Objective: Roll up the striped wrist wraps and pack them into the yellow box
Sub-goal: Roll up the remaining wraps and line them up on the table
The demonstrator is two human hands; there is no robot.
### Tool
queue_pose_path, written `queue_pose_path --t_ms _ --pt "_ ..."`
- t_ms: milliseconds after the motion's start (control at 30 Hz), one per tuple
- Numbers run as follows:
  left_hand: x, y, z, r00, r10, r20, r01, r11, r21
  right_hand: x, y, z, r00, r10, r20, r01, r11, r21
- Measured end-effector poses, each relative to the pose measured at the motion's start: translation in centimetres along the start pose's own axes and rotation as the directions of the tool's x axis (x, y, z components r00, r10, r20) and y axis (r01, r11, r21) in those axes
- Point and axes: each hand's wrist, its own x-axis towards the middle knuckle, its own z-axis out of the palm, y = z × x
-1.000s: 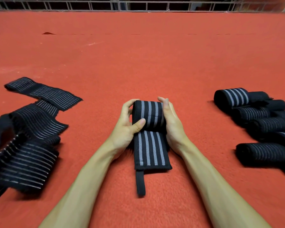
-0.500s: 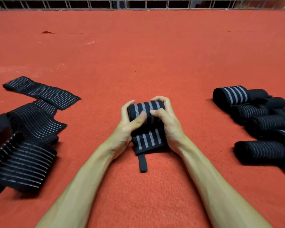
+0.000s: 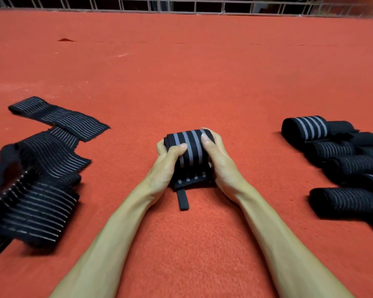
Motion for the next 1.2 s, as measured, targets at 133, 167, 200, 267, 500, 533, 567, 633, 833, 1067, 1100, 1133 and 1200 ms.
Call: queue_pose_path --t_ms 133,167,200,267,500,533,567,633,833,1067,1100,1133,1200 --pt "-0.3 0.5 -0.4 0.999 0.046 0.021 -0.049 0.985 0.163 0.0 0.3 -0.9 0.991 0.013 0.134 -0.033 0.988 0.153" --pt "-0.4 0.5 -0.5 0.998 0.048 0.037 -0.054 0.977 0.204 -0.2 0.2 -1.1 0.99 0.011 0.143 -0.039 0.98 0.194" --pt "-0.3 0.3 -0.6 0.998 0.052 0.04 -0.06 0.971 0.232 -0.3 0.2 -1.3 0.99 0.012 0.143 -0.045 0.971 0.233" --pt "-0.2 0.0 -0.9 0.997 0.07 0.032 -0.075 0.976 0.205 -0.5 -0.3 -1.5 0.99 0.015 0.141 -0.051 0.966 0.253" --pt "-2.2 1.2 -1.2 0.996 0.069 -0.061 -0.063 0.992 0.108 -1.5 -1.7 -1.7 0.992 0.104 0.068 -0.117 0.97 0.214" --pt "-2.8 1.7 -1.1 0.996 0.064 -0.067 -0.057 0.992 0.111 -1.8 -1.9 -1.7 0.993 0.101 0.054 -0.109 0.981 0.161" --pt "-3.1 1.9 -0.9 0.996 0.056 -0.074 -0.047 0.992 0.119 -2.1 -2.0 -1.9 0.994 0.1 0.043 -0.103 0.991 0.087" --pt "-3.9 2.4 -0.1 0.996 0.04 -0.086 -0.029 0.992 0.125 -3.1 -2.9 -2.6 0.996 0.086 0.012 -0.086 0.996 -0.017" --pt "-3.6 4.2 5.4 0.991 -0.114 -0.076 0.119 0.991 0.056 -5.5 -7.1 -8.0 0.991 0.129 0.026 -0.116 0.953 -0.281" --pt "-1.0 6.4 14.7 0.964 -0.244 0.104 0.233 0.967 0.103 -6.8 -12.9 -18.1 0.98 0.157 -0.12 -0.197 0.778 -0.596" --pt "-0.5 6.3 15.6 0.958 -0.262 0.114 0.248 0.961 0.119 -6.8 -12.8 -19.1 0.977 0.087 -0.196 -0.196 0.728 -0.657" --pt "-0.2 6.0 16.5 0.951 -0.283 0.128 0.266 0.955 0.132 -6.9 -12.5 -20.3 0.964 0.012 -0.265 -0.2 0.687 -0.698" --pt "0.3 5.0 18.2 0.933 -0.326 0.152 0.308 0.942 0.135 -6.8 -11.7 -22.2 0.934 -0.096 -0.344 -0.199 0.659 -0.726"
